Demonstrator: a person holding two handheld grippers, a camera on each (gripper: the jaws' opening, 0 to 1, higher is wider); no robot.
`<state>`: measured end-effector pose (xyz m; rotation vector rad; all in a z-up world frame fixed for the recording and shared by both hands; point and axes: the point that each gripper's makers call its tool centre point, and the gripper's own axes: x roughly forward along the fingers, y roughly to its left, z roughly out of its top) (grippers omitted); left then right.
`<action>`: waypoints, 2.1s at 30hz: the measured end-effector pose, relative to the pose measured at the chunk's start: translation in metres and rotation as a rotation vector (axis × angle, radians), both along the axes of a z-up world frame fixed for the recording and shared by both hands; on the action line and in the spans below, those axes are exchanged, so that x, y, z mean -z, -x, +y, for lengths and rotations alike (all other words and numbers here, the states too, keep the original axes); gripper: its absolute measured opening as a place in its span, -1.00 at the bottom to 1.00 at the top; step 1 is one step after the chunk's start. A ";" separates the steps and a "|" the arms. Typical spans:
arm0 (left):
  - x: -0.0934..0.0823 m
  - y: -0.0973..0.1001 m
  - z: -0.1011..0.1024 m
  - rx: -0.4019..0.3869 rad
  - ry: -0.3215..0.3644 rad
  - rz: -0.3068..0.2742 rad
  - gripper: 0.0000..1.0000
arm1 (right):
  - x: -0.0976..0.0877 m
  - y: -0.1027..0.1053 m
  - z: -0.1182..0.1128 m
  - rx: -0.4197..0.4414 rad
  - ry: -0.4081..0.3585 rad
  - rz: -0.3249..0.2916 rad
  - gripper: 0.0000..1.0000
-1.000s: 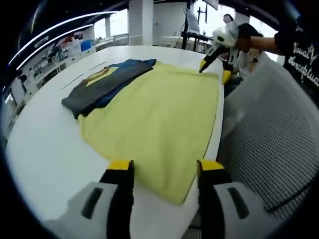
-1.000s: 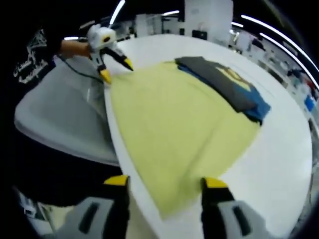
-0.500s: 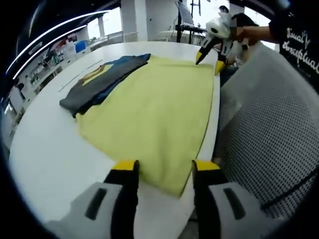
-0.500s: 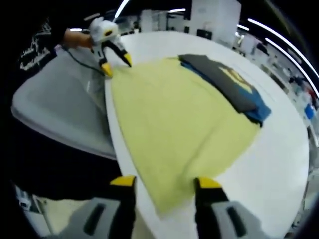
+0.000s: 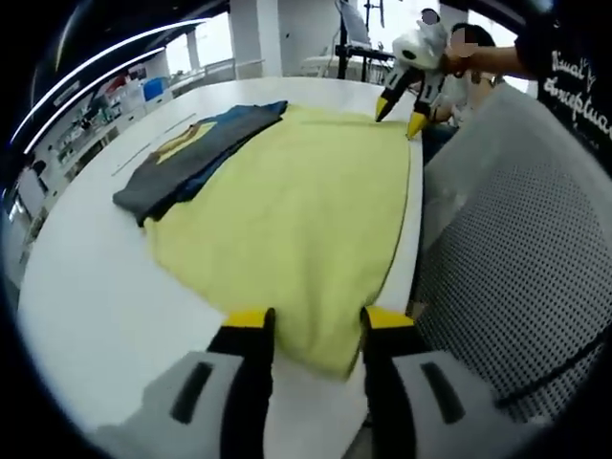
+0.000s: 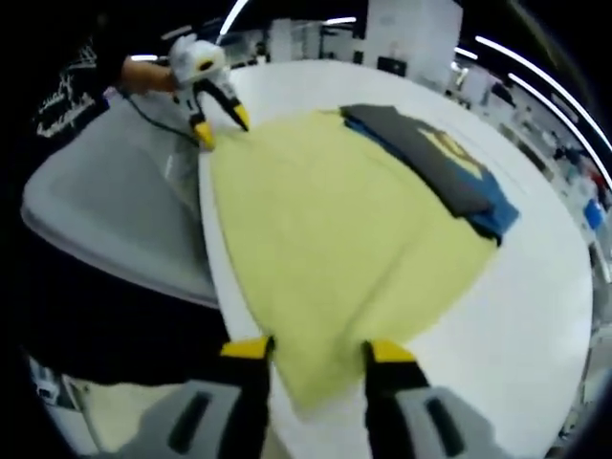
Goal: Fold the garment on the visible template until the final outline fits inside the template.
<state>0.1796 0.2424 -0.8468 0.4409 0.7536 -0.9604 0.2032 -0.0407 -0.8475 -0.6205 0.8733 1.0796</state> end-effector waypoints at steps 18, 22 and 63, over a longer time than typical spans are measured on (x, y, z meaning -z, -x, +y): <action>-0.004 -0.007 0.007 -0.020 -0.042 -0.031 -1.00 | 0.000 -0.003 -0.002 0.030 -0.056 -0.027 -1.00; -0.006 -0.005 0.009 -0.022 -0.043 -0.026 -1.00 | 0.000 0.000 -0.001 0.028 -0.057 -0.023 -1.00; -0.032 0.064 0.004 -0.020 0.026 0.206 -1.00 | -0.016 0.061 -0.007 0.030 -0.101 0.133 -1.00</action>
